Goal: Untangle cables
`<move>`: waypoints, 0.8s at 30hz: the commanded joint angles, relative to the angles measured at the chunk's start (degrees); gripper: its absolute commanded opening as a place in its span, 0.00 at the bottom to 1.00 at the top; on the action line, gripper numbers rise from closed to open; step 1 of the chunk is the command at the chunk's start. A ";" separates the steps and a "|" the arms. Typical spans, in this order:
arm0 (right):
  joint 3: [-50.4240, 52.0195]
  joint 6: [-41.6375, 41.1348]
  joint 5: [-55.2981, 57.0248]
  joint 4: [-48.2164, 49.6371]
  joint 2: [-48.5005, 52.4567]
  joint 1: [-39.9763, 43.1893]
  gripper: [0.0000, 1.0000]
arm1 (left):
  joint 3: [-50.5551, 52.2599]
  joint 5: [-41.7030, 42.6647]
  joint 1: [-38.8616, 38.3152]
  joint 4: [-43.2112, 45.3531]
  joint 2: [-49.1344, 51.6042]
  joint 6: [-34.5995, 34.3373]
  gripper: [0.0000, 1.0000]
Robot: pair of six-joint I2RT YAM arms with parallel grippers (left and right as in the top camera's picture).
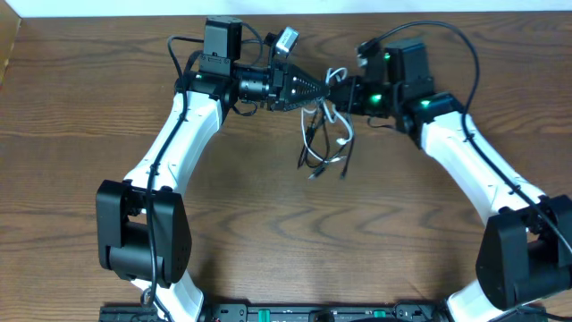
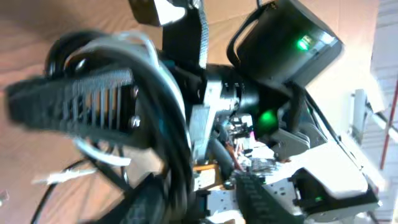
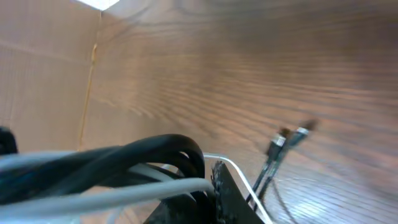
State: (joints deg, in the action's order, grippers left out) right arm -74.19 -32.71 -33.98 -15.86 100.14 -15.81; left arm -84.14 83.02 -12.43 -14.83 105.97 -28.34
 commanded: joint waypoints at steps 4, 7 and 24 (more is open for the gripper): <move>-0.04 -0.20 -8.90 -2.60 -2.64 6.19 0.01 | -1.31 -4.42 0.35 -0.17 -1.70 8.87 0.60; -0.04 0.24 -13.40 -3.67 -3.78 8.28 0.01 | -1.31 -6.49 0.35 -2.51 -1.70 13.99 0.60; -0.04 0.63 -23.85 -4.26 -3.93 9.94 0.01 | -1.31 -7.89 -6.88 -4.83 -1.73 31.56 0.67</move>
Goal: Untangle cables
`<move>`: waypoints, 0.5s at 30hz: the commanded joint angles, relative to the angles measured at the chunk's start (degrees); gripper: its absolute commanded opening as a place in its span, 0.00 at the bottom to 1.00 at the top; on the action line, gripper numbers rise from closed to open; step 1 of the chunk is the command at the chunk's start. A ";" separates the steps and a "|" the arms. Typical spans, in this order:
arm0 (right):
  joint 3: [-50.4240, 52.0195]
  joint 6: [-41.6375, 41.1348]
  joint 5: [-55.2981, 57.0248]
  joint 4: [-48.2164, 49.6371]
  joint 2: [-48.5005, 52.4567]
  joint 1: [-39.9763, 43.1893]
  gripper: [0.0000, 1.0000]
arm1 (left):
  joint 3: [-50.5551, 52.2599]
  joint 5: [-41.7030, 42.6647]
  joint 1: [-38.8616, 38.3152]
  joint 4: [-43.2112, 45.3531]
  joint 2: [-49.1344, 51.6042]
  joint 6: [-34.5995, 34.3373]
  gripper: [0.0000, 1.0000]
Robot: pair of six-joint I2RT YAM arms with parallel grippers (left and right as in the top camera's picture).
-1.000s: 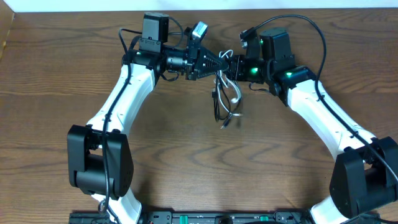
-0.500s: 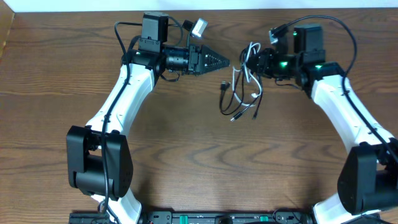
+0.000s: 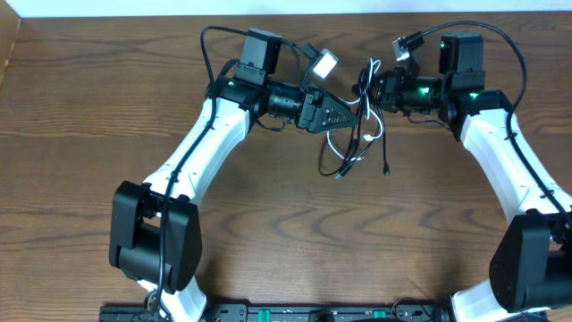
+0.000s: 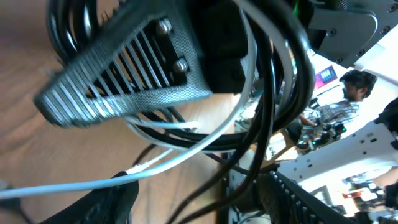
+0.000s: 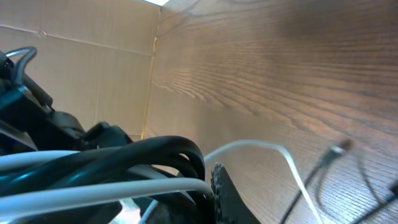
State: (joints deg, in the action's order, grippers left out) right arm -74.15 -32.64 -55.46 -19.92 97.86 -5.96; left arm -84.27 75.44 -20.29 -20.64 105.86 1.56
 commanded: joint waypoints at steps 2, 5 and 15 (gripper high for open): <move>-0.09 0.57 -2.36 -0.26 -1.66 0.09 0.01 | -1.18 -3.13 1.05 1.27 -1.62 1.66 0.67; -0.09 0.81 -2.34 -0.26 -1.66 0.13 0.01 | -1.18 -12.55 1.66 0.72 -1.62 1.81 0.67; -0.09 2.08 -2.34 -0.68 -1.66 0.31 0.01 | -1.18 -13.66 2.56 5.46 -1.62 19.61 0.67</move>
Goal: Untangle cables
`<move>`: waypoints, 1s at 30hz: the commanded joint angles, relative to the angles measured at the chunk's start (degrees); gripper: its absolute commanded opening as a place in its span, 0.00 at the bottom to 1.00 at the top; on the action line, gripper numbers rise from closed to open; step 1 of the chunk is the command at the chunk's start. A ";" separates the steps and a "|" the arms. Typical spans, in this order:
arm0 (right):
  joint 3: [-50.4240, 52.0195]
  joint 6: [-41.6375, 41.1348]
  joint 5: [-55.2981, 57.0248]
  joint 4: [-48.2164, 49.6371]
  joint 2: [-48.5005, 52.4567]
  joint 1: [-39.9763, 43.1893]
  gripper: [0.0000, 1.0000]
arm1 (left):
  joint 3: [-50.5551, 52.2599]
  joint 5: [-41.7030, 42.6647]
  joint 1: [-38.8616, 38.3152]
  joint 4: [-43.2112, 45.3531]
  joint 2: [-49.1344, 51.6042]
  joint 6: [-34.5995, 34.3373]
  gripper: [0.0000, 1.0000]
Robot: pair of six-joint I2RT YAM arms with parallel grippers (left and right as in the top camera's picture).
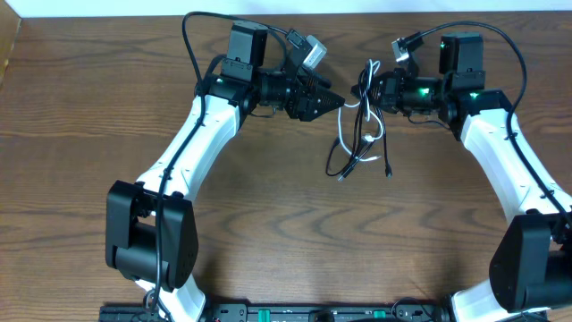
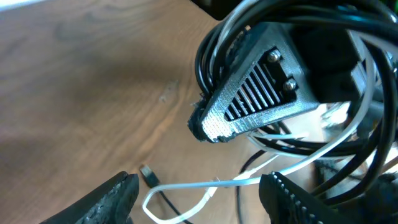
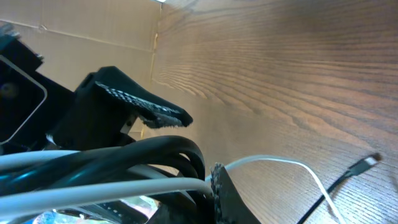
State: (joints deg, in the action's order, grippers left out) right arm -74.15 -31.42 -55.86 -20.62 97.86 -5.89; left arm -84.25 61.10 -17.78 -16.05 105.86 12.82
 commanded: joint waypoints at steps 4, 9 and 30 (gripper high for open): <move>-0.09 0.85 -1.68 0.13 -1.66 0.28 0.01 | -1.20 9.09 -0.37 1.25 -1.62 12.20 0.67; -0.09 0.85 -1.70 0.26 -1.66 0.28 0.01 | -1.20 16.17 -0.52 1.20 -1.62 14.60 0.63; -0.09 0.83 -2.38 0.52 -1.66 0.66 0.01 | -1.20 15.69 -5.09 0.33 -1.38 16.94 0.61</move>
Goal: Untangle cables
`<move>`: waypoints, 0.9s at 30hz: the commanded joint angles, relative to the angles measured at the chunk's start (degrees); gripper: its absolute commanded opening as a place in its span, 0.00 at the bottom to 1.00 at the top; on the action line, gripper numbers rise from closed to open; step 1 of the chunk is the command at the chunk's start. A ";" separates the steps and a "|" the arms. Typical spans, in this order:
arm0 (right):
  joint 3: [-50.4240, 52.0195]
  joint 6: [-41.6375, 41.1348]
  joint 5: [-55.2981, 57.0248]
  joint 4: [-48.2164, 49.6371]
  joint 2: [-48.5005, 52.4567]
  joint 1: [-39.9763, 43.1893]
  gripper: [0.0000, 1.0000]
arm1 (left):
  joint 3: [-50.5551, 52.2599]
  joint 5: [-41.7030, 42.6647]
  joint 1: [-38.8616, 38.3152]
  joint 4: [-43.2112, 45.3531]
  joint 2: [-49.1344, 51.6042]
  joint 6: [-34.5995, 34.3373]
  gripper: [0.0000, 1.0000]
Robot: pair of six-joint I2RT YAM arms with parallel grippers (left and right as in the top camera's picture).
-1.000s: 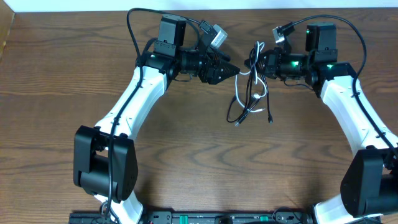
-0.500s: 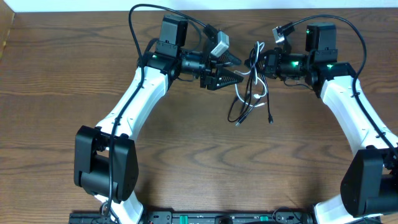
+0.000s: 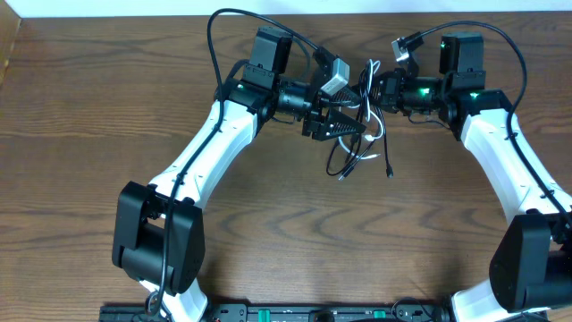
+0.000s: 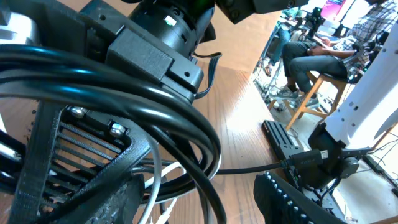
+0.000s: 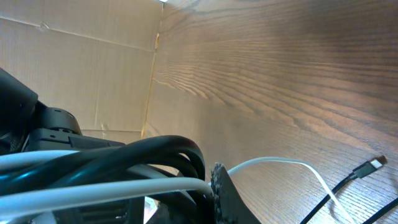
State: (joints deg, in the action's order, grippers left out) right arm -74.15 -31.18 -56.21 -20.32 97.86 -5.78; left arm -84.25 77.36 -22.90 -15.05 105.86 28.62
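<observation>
A tangled bundle of black and white cables point(image 3: 359, 143) hangs over the wooden table, its loose ends trailing below. My right gripper point(image 3: 369, 89) is shut on the top of the bundle; in the right wrist view the thick black and white strands point(image 5: 112, 163) press against its finger point(image 5: 230, 199). From the left, my left gripper point(image 3: 355, 125) reaches into the bundle. It is open, and in the left wrist view black loops point(image 4: 155, 106) and a white strand cross between its fingers point(image 4: 115, 202).
The wooden table point(image 3: 89, 179) stretches out on all sides of the bundle. A cardboard wall point(image 5: 74, 74) stands along the table's left edge. One white cable point(image 5: 280, 165) and a plug point(image 5: 373, 163) lie low, near the tabletop.
My left gripper was open a little to the left of the bundle, clear of it. Now it is at the bundle with strands between its open fingers. The right gripper kept its hold and place.
First both grippers met at the bundle, further left over the table. Then both arms were further right, left gripper still in the cables. After that the left gripper stood open beside the bundle, and now it is in among the strands again.
</observation>
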 commanded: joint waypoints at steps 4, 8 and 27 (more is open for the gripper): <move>-0.09 0.57 -2.03 0.85 -1.66 0.55 0.01 | -1.20 0.48 -0.74 -4.04 -1.38 1.20 0.61; -0.09 0.31 -2.08 1.31 -1.66 0.55 0.01 | -1.18 -0.07 -2.27 -5.29 -1.25 1.57 0.60; -0.09 -0.07 -3.98 1.68 -1.66 0.55 0.01 | -1.18 -8.24 -5.49 -6.75 -1.01 2.43 0.32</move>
State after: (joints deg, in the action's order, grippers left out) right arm -74.15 -31.20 -58.22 -18.81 97.86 -5.32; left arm -84.25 70.06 -28.25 -21.69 105.86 30.30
